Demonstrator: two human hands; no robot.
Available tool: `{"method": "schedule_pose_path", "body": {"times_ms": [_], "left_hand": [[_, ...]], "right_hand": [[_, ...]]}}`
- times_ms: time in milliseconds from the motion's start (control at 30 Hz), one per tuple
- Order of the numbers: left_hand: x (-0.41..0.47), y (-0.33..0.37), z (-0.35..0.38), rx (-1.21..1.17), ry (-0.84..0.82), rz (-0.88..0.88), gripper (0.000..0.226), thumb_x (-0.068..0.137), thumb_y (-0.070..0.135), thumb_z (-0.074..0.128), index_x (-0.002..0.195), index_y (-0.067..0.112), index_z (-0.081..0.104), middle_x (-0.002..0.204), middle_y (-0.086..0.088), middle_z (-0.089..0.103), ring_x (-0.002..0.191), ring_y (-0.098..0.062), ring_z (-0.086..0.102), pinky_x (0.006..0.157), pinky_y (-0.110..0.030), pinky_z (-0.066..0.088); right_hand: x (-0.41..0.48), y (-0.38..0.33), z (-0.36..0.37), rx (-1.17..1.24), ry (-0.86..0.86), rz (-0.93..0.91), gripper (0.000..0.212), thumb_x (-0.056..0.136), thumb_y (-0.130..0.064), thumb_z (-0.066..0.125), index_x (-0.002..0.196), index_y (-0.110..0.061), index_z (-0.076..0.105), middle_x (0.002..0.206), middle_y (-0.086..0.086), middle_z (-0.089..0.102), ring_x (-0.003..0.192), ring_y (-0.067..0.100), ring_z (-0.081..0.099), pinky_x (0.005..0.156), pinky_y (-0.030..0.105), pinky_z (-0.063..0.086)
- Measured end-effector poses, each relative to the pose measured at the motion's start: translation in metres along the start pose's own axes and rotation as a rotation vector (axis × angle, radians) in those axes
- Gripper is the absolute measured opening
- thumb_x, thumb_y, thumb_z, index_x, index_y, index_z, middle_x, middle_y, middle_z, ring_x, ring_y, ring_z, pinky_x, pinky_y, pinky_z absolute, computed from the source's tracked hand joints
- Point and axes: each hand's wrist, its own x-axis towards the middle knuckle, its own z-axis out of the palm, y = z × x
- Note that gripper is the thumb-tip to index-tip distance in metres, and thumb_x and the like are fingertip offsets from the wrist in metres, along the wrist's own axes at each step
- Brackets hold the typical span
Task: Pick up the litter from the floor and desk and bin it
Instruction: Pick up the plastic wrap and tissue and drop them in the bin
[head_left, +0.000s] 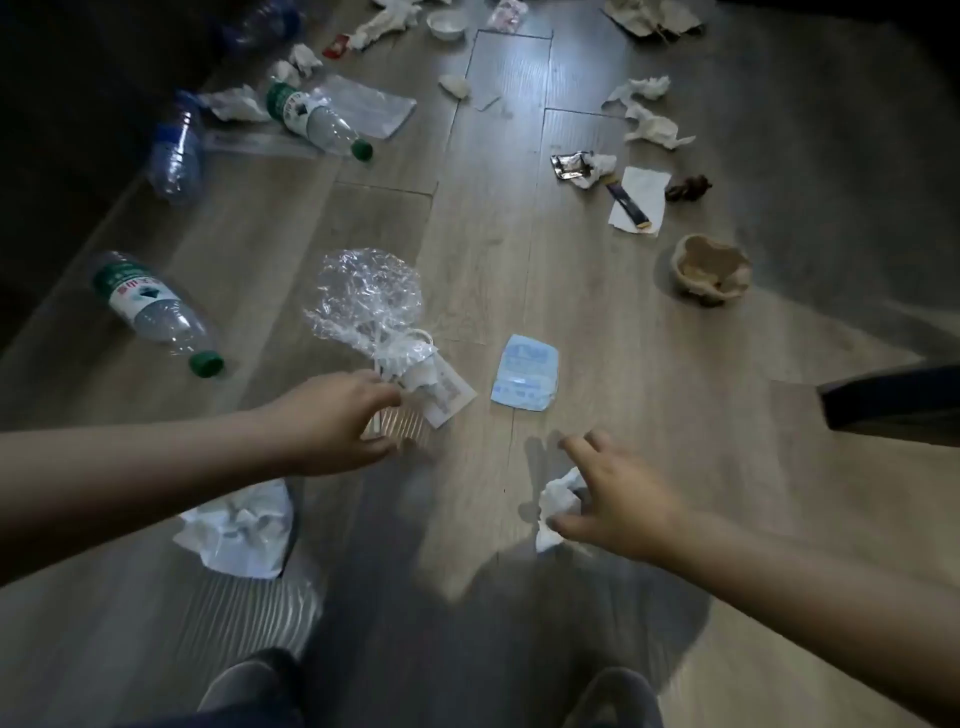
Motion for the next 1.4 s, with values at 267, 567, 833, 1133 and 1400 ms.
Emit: {"method": "schedule_pose_path", "body": {"times_ms": [267,567,833,1133,1400], "left_hand": [[-0.025,-0.019,0.018,0.029,-0.090,-0.177,0.067,0.081,0.060,0.058,0.134,0.021,0.046,0.133,-0.002,0.048,0.115,-0.019,0.050,0.095,-0.030,0.043],[-0.055,-0.063,0.040,-0.008,-0.155,-0.378,0.096,0.066,0.075,0.062,0.140,0.020,0.036,0.137,-0.004,0.040,0.121,-0.023,0.044,0.100,-0.033,0.041],[-0.074,-0.084,0.050,-0.108,-0.263,-0.468,0.116,0.052,0.069,0.075,0.146,0.024,0.024,0.134,0.000,0.036,0.120,-0.023,0.040,0.095,-0.029,0.041],[-0.045,-0.081,0.066,-0.215,-0.097,-0.317,0.102,0.055,0.049,0.086,0.139,0.021,0.036,0.143,-0.004,0.027,0.120,-0.023,0.045,0.094,-0.030,0.046],[-0.051,-0.084,0.073,-0.203,-0.051,-0.356,0.118,0.057,0.070,0.073,0.151,0.032,0.012,0.159,0.002,-0.009,0.146,-0.028,0.006,0.113,-0.048,0.029]], "right_hand": [[0.011,-0.002,0.019,0.006,-0.078,0.040,0.088,0.070,-0.043,0.076,0.141,-0.022,0.028,0.126,0.004,0.041,0.106,0.025,0.052,0.080,0.035,0.051],[0.050,-0.020,0.017,0.068,-0.020,-0.030,0.048,0.079,-0.011,0.064,0.123,-0.014,0.045,0.114,0.006,0.054,0.091,0.024,0.056,0.068,0.032,0.042],[0.079,-0.028,0.016,0.118,0.089,-0.055,0.054,0.080,-0.016,0.068,0.129,-0.015,0.044,0.116,0.006,0.047,0.096,0.025,0.053,0.078,0.037,0.047],[0.074,-0.021,0.019,-0.097,0.092,0.135,0.105,0.076,-0.059,0.067,0.152,-0.027,0.002,0.149,0.007,0.018,0.121,0.025,0.046,0.080,0.033,0.046],[0.089,-0.013,0.023,0.017,0.015,0.130,0.120,0.074,-0.059,0.070,0.149,-0.033,-0.020,0.158,0.008,-0.008,0.134,0.028,0.039,0.096,0.038,0.046]]}}
